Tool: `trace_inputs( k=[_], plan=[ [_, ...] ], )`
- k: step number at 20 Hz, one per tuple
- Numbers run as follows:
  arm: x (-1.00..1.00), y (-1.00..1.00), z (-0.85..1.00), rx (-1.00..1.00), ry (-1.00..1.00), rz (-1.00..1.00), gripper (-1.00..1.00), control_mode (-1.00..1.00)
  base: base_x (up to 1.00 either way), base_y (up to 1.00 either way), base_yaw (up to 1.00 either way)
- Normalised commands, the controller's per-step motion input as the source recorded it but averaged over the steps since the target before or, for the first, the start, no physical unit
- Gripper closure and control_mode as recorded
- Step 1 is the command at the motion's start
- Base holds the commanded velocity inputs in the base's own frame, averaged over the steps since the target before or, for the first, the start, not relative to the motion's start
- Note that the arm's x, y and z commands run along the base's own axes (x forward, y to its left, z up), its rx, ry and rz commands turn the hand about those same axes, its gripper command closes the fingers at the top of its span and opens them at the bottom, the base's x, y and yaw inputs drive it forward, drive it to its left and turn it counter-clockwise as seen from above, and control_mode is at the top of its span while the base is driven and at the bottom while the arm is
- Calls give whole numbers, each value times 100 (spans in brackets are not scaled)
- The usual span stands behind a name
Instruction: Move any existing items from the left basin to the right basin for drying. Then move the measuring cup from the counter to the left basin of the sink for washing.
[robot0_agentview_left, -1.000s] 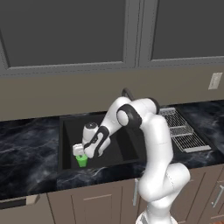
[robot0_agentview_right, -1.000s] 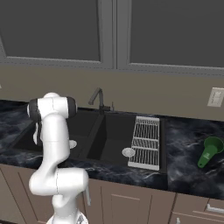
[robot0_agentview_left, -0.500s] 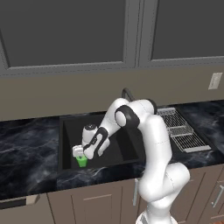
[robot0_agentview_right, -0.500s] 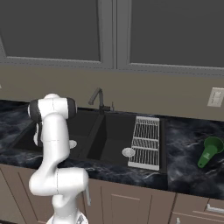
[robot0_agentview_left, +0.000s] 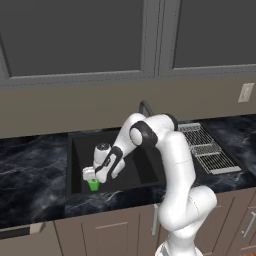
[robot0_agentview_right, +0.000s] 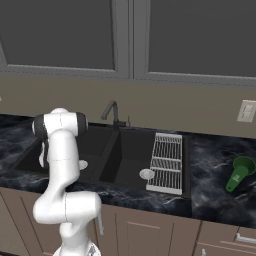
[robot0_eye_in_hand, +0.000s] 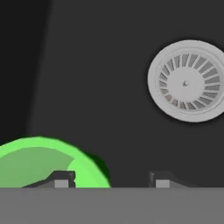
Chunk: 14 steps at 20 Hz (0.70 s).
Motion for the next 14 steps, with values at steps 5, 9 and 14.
trace_inputs(
  k=[5, 9, 14],
  plan=[
    [0, 1, 0, 0, 0, 0, 100, -100, 0, 0, 0],
    [0, 0, 0, 0, 0, 0, 100, -100, 0, 0, 0],
    [-11, 0, 14, 0, -9, 0, 100, -100, 0, 0, 0]
  ],
)
